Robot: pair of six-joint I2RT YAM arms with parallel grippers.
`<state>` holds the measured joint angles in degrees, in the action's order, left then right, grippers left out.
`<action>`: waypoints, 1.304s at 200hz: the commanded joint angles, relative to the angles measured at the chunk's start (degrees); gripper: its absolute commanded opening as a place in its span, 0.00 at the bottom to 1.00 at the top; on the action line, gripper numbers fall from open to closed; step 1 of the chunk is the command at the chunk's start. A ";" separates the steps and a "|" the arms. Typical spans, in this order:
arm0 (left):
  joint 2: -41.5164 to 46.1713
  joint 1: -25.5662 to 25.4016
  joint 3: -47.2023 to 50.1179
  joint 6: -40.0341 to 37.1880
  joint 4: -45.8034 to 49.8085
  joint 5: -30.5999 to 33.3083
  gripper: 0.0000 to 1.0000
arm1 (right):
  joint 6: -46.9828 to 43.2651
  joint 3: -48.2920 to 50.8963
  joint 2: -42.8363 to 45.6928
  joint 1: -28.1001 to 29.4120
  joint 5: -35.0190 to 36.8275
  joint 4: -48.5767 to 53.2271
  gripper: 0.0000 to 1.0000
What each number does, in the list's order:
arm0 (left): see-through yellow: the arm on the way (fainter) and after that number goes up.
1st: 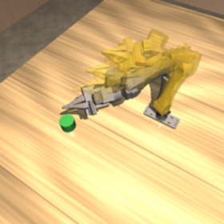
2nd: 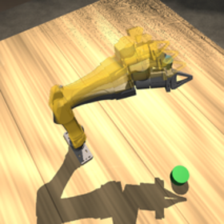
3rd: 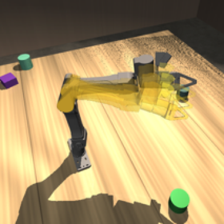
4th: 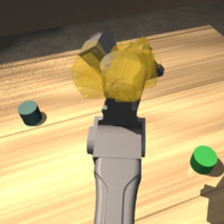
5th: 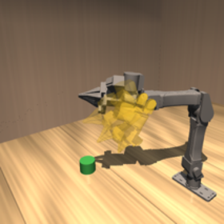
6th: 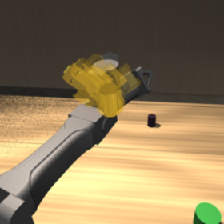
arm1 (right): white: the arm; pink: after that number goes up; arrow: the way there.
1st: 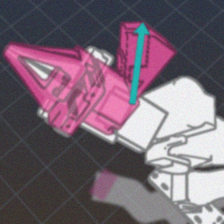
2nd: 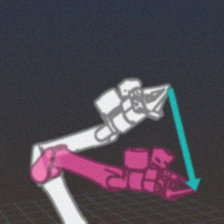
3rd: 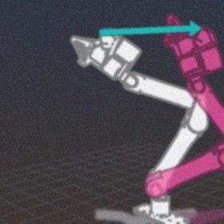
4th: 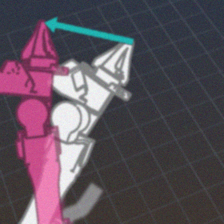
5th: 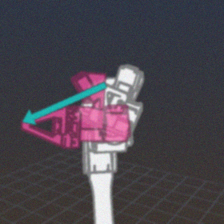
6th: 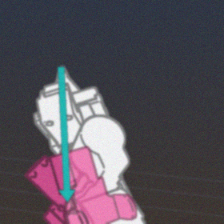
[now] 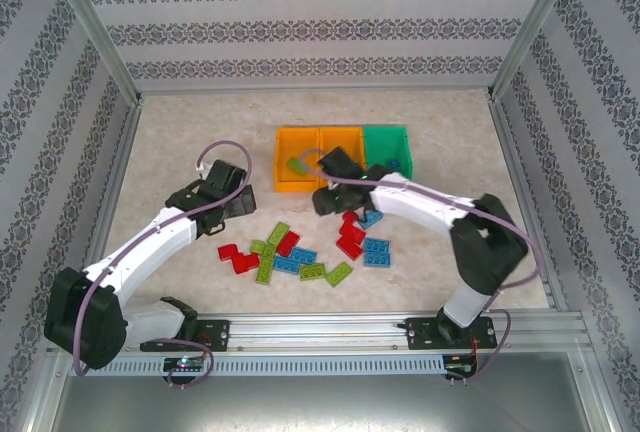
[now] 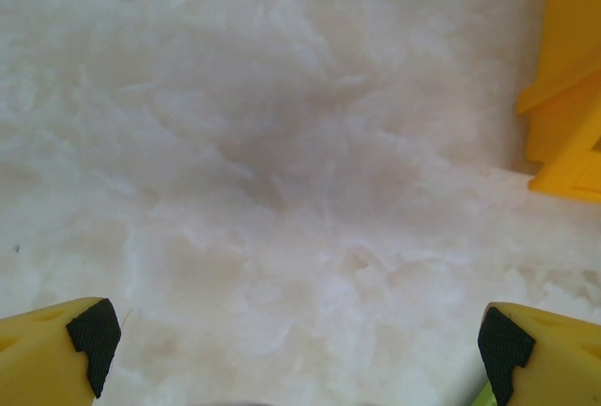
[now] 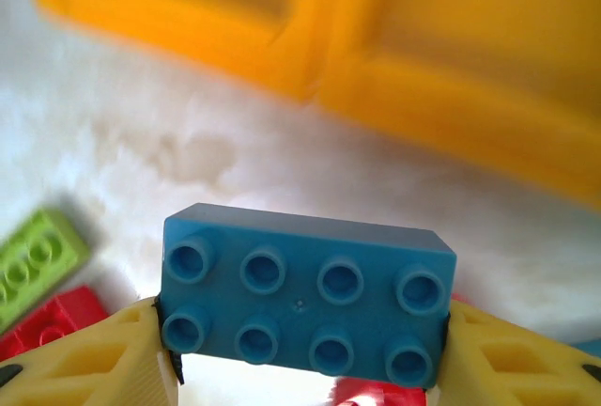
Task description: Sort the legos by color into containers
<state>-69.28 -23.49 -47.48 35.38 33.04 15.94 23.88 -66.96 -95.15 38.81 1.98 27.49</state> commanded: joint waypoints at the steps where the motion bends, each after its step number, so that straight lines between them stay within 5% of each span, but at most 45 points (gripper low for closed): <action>1: 1.83 0.74 2.28 3.56 4.14 0.42 1.00 | -1.59 1.76 3.34 -8.19 0.77 -0.15 0.52; 46: 4.71 0.66 6.33 9.61 6.83 -1.95 1.00 | -6.31 -2.49 -1.94 -19.94 -1.04 1.30 0.51; 131: 9.21 -0.45 11.14 18.31 12.01 -4.69 1.00 | -6.54 -7.19 -9.03 -26.40 -4.72 -0.37 0.52; 190: 8.04 -1.30 11.17 20.87 12.92 -7.11 1.00 | -6.78 -8.48 -10.46 -26.54 -7.78 -0.27 0.80; 261: 5.91 -2.09 15.30 23.48 6.46 -12.76 0.94 | -4.39 -7.67 -6.51 -26.45 -12.22 -1.73 0.86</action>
<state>-62.08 -25.08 -32.99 56.88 41.93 5.45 18.06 -75.20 -104.44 12.49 -7.16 25.65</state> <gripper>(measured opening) 0.946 0.854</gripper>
